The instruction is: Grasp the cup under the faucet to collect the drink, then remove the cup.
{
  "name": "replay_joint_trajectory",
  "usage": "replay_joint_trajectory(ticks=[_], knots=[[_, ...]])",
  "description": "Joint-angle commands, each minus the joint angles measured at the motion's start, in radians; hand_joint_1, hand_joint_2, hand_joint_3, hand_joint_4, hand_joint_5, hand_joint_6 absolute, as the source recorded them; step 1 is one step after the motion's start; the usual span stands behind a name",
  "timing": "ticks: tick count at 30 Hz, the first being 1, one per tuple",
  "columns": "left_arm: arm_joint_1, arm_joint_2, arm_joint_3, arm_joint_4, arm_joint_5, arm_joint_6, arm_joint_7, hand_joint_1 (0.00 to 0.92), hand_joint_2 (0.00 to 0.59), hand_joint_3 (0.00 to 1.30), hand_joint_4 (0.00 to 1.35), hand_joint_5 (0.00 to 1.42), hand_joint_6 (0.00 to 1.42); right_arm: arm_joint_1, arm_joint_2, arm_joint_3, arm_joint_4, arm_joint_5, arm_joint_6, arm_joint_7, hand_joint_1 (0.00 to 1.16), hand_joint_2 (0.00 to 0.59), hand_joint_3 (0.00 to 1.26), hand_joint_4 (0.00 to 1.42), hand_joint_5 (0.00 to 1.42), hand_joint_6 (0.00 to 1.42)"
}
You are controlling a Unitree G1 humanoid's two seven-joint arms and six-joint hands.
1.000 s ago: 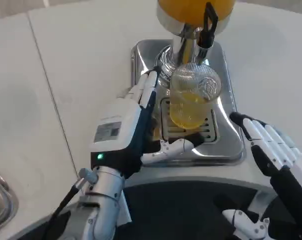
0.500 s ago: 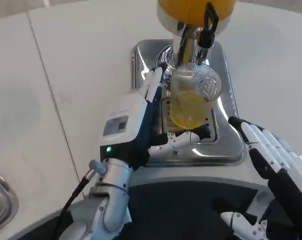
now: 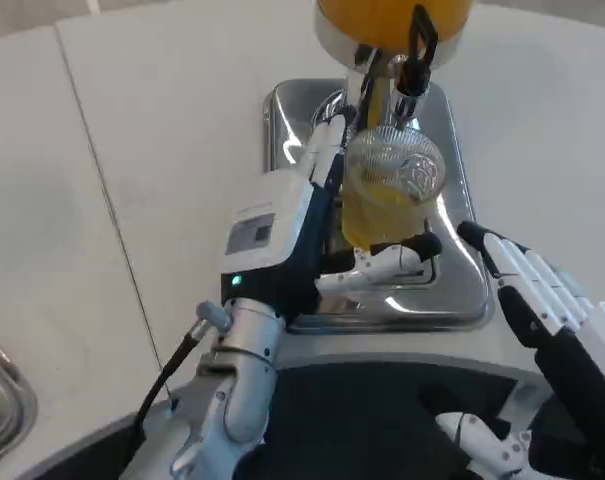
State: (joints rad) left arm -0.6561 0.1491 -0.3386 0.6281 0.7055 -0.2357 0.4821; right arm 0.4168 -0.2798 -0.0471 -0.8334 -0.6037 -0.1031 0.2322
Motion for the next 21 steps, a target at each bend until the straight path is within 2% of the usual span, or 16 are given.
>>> replay_joint_trajectory(ticks=[1,7,14,17,21], knots=[[-0.031,-0.031,-0.025,0.049,-0.005,-0.018,0.009,0.123,0.034,0.0,0.0,0.24,0.23,0.005,0.004,0.0,-0.001,0.004,0.014,0.005,0.43,0.36,0.0,0.0,0.0,0.0],[-0.065,-0.043,-0.032,0.093,-0.009,-0.023,0.014,0.128,0.038,0.0,0.0,0.26,0.23,0.007,0.004,-0.001,-0.003,0.007,0.022,0.007,0.43,0.359,0.0,0.0,0.0,0.0],[-0.089,-0.065,-0.034,0.13,-0.012,0.018,0.027,0.157,0.038,0.0,0.02,0.32,0.3,-0.034,0.017,0.026,-0.034,-0.008,0.087,0.041,0.44,0.362,0.0,0.0,0.0,0.0],[-0.1,-0.076,-0.026,0.129,-0.023,0.046,0.026,0.178,0.035,0.04,0.09,0.37,0.35,-0.042,0.019,0.032,-0.049,-0.011,0.111,0.056,0.44,0.364,0.0,0.0,0.0,0.0],[-0.114,-0.087,-0.028,0.129,-0.037,0.076,0.017,0.196,0.032,0.07,0.15,0.46,0.53,-0.046,0.019,0.033,-0.061,-0.011,0.13,0.066,0.44,0.369,0.0,0.0,0.0,0.0]])
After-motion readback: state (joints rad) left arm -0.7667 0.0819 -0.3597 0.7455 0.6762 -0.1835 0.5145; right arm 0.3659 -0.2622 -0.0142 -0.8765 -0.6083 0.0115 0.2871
